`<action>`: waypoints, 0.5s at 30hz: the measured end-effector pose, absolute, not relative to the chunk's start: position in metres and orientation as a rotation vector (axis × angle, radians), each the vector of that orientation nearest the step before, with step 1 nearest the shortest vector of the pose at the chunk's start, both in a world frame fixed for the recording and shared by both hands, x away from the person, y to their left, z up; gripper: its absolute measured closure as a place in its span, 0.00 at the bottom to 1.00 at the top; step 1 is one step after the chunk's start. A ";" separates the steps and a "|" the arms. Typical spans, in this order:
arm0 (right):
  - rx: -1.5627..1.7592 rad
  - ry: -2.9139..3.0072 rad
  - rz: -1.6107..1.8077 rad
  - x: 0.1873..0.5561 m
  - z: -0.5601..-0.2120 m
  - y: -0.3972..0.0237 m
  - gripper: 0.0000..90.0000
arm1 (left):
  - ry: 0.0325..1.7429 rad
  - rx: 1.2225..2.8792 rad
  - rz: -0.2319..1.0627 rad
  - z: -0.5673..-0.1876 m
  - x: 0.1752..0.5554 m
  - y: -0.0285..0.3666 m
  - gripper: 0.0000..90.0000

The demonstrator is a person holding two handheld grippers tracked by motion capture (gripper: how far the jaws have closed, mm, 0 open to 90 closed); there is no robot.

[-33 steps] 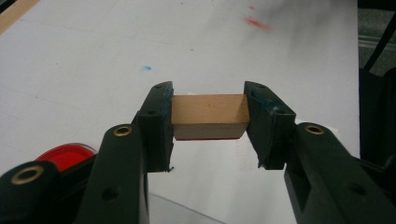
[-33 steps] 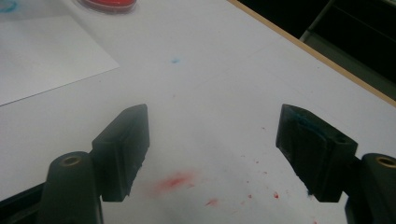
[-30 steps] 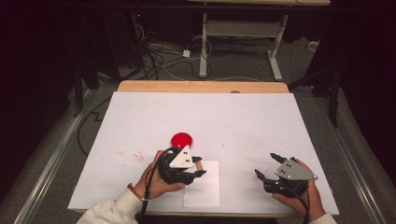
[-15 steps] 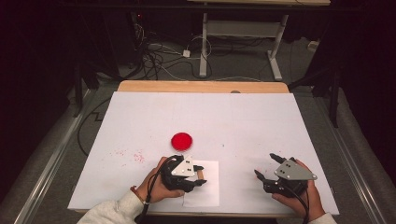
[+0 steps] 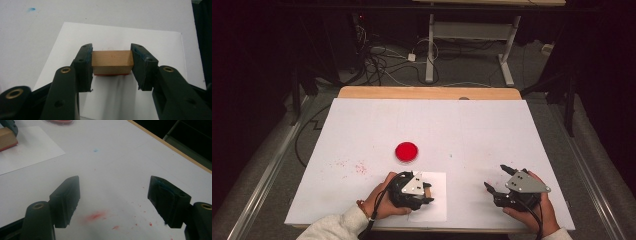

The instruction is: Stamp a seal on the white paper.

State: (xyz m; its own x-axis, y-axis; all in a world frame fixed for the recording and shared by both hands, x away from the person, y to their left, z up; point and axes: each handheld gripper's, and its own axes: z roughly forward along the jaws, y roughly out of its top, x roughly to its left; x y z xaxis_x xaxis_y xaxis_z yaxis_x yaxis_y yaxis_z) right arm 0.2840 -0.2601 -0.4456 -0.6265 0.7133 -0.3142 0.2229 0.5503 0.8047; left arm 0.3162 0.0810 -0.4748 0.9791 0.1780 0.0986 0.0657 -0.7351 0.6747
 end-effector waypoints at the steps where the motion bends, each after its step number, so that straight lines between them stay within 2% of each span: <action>1: 0.751 2.147 0.992 0.284 -0.446 -0.260 0.30 | 0.177 2.391 0.196 -0.475 0.317 0.081 0.60; 15: 0.751 2.146 0.994 0.284 -0.445 -0.260 0.29 | 0.219 2.398 0.150 -0.477 0.320 0.082 0.60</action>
